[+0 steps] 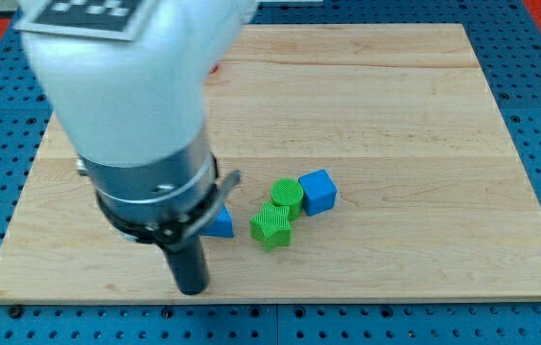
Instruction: Slide green star towards bottom right
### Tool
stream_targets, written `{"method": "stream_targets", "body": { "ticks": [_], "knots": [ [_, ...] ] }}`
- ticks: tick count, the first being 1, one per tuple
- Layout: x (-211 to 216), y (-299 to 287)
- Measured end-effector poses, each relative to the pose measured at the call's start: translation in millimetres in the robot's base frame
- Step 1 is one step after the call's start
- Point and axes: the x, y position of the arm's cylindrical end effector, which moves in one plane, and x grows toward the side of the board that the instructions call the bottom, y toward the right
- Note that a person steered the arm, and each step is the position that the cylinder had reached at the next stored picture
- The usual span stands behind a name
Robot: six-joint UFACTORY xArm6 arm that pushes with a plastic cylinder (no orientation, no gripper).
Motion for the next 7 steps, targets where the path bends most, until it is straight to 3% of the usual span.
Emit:
{"method": "stream_targets", "body": {
  "ticks": [2, 4, 5, 7],
  "knots": [
    [-25.4, 114.3],
    [-20.7, 46.9],
    [-51.2, 48.8],
    [-72.9, 149.0]
  ]
}}
